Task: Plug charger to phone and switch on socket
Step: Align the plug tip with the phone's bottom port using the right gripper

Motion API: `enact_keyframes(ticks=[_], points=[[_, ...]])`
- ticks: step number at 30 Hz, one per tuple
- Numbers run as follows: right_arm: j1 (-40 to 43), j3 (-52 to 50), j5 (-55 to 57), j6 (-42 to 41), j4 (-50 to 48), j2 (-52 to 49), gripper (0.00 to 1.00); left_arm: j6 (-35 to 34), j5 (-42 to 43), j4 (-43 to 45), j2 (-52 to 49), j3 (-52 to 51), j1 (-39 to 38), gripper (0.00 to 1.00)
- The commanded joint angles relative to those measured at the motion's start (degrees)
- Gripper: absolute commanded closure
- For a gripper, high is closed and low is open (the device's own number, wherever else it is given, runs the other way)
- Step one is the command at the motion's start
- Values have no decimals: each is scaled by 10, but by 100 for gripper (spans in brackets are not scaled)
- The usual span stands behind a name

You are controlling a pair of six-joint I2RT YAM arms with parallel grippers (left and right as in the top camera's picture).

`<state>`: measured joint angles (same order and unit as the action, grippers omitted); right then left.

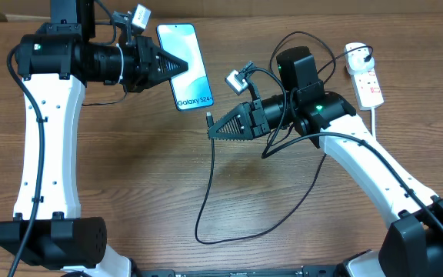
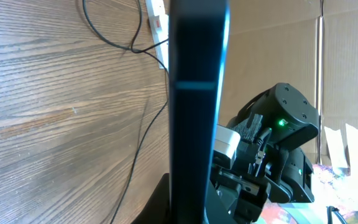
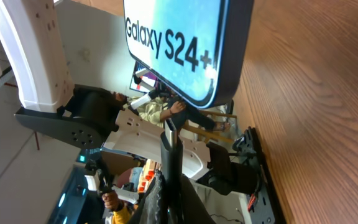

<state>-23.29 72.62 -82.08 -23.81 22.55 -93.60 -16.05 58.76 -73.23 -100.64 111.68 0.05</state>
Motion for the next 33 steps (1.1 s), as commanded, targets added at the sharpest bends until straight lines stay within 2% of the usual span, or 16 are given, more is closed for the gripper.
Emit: enact_keyframes(ticks=[1,14,22,33], points=[[1,-1,-14,-7,-4,10,96,15,46,8,5,5,-1,96],[-2,-2,-14,-20,-15,10,96,15,53,13,5,5,-1,96],[-2,-2,-11,-78,-63,10,96,15,52,26,5,5,-18,96],[-2,-2,-11,-82,-67,10,96,-12,41,43,4,5,-23,96]])
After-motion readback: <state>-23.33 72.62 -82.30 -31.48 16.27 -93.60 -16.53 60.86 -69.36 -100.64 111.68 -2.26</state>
